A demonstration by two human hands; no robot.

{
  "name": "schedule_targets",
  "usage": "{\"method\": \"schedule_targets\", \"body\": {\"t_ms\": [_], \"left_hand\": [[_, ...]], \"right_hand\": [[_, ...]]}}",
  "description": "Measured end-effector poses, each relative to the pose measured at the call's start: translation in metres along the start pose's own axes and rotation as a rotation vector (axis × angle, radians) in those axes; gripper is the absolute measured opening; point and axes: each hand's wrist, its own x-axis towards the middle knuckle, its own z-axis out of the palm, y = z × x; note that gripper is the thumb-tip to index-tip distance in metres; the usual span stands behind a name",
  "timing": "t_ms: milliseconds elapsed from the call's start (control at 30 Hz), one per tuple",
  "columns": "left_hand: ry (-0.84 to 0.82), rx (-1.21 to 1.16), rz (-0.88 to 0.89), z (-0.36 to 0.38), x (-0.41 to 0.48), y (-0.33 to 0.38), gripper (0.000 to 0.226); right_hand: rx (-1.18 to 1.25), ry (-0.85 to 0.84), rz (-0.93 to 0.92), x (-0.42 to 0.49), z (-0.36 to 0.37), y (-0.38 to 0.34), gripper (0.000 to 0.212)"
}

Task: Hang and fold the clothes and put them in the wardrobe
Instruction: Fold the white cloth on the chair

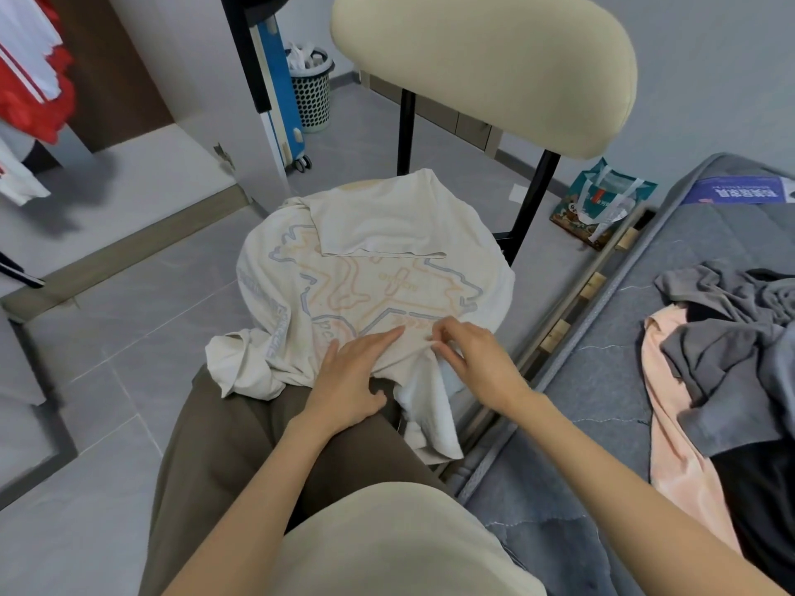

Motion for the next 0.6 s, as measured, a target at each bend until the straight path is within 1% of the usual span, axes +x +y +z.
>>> {"method": "schedule_targets", "body": {"t_ms": [67,167,233,333,400,500,600], "left_hand": [[0.088,0.007,-0.007,0.001,0.004,0.002,0.091],[0.2,0.17,0.008,0.001,0.012,0.005,0.077],[0.231,0.256,0.039,0.0,0.016,0.009,0.067],[0.325,0.374,0.183,0.0,0.018,0.019,0.055],[0.379,0.405,0.281,0.002,0.021,0.022,0.051],[0.319,0.412,0.387,0.002,0.025,0.023,0.039],[0.247,0.382,0.42,0.004,0.028,0.02,0.025]], "right_hand": [[-0.043,0.023,-0.001,0.015,-0.004,-0.002,0.012],[-0.013,0.037,0.11,0.03,-0.002,0.0,0.007],[0.023,0.058,0.178,0.036,0.003,0.002,0.005],[0.176,0.11,0.284,0.038,0.008,0.004,0.006],[0.29,0.096,0.376,0.038,0.008,0.006,0.003],[0.435,0.031,0.465,0.03,0.005,0.011,0.009],[0.479,0.051,0.452,0.012,0.002,0.014,0.014]]}}
